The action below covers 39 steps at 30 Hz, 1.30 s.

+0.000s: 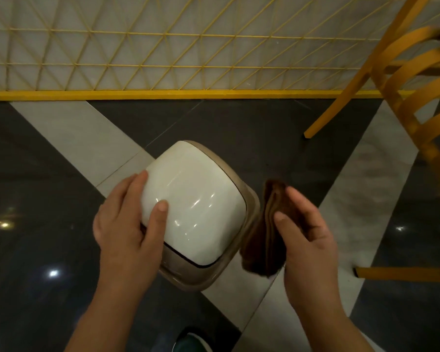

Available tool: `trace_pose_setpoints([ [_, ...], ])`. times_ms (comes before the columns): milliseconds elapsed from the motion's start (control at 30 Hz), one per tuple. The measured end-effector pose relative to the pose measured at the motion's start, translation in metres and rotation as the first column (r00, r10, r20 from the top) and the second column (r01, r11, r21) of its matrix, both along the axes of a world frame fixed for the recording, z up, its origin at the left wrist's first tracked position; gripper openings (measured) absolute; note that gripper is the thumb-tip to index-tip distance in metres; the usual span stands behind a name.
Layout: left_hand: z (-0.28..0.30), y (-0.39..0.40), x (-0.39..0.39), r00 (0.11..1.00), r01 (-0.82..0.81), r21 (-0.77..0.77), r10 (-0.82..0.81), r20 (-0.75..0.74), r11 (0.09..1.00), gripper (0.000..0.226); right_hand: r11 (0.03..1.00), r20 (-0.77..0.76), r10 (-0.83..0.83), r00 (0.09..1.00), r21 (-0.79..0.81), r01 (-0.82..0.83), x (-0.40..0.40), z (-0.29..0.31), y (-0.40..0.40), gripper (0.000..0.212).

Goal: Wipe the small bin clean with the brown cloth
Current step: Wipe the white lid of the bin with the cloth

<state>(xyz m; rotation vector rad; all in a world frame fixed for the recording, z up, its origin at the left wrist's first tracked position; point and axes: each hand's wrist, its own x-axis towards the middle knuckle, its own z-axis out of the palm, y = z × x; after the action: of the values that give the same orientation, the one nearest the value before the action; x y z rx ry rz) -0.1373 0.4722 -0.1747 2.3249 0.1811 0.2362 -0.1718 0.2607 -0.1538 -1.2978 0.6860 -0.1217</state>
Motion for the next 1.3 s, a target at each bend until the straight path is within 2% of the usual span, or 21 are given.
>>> trace_pose_setpoints([
  [100, -0.002, -0.001, 0.003, 1.000, 0.002, 0.035, -0.002, -0.010, 0.999, 0.056, 0.977, 0.104, 0.115, 0.988, -0.189, -0.094, 0.006, -0.002, 0.028, 0.043],
  [133, -0.003, -0.001, 0.004, 1.000, -0.004, 0.041, 0.004, -0.008, 0.999, 0.056, 0.946, 0.072, 0.199, 0.977, -0.276, -0.172, 0.005, -0.007, 0.038, 0.045],
  [200, -0.004, -0.001, 0.004, 1.000, -0.008, 0.031, 0.008, 0.003, 0.999, 0.054, 0.819, -0.076, 0.349, 0.934, -0.459, -0.343, -0.002, -0.018, 0.055, 0.051],
  [267, -0.006, -0.002, 0.003, 1.000, -0.002, 0.018, 0.002, 0.023, 1.000, 0.052, 0.723, -0.178, 0.402, 0.898, -0.540, -0.431, -0.010, -0.024, 0.068, 0.061],
  [333, -0.008, -0.005, 0.002, 0.999, -0.005, 0.015, 0.005, 0.043, 1.000, 0.050, 0.760, -0.215, 0.384, 0.898, -0.478, -0.440, -0.014, -0.025, 0.077, 0.068],
  [433, -0.008, -0.008, 0.002, 0.999, -0.020, 0.033, 0.019, 0.043, 0.999, 0.049, 0.860, -0.252, 0.367, 0.895, -0.273, -0.430, -0.022, -0.018, 0.097, 0.075],
  [567, -0.009, -0.008, 0.005, 0.999, 0.016, 0.059, -0.019, 0.051, 0.998, 0.046, 0.822, -0.228, 0.397, 0.889, -0.342, -0.455, -0.037, -0.017, 0.116, 0.087],
  [767, -0.012, -0.007, 0.005, 0.997, 0.024, 0.057, -0.028, 0.068, 0.998, 0.047, 0.907, -0.324, 0.334, 0.885, -0.147, -0.396, 0.010, -0.021, 0.082, 0.069],
  [867, -0.011, -0.009, 0.004, 0.997, 0.008, 0.067, -0.014, 0.078, 0.998, 0.049, 0.886, -0.333, 0.382, 0.862, -0.136, -0.444, -0.002, -0.020, 0.098, 0.074],
  [967, -0.014, -0.008, 0.005, 0.997, 0.002, 0.079, -0.008, 0.075, 0.997, 0.048, 0.811, -0.245, 0.416, 0.876, -0.336, -0.479, -0.030, -0.030, 0.118, 0.082],
  [1100, -0.013, -0.009, 0.003, 0.997, -0.004, 0.066, -0.001, 0.074, 0.998, 0.047, 0.701, -0.141, 0.415, 0.899, -0.581, -0.414, -0.013, -0.032, 0.102, 0.079],
  [1200, -0.012, -0.010, 0.004, 0.997, -0.013, 0.057, 0.009, 0.073, 0.998, 0.050, 0.502, -0.074, 0.520, 0.851, -0.779, -0.374, -0.004, -0.035, 0.095, 0.067],
  [1300, -0.012, -0.009, 0.004, 0.996, -0.018, 0.028, 0.016, 0.084, 0.999, 0.052, 0.233, -0.077, 0.697, 0.713, -0.916, -0.326, -0.025, -0.055, 0.093, 0.056],
])
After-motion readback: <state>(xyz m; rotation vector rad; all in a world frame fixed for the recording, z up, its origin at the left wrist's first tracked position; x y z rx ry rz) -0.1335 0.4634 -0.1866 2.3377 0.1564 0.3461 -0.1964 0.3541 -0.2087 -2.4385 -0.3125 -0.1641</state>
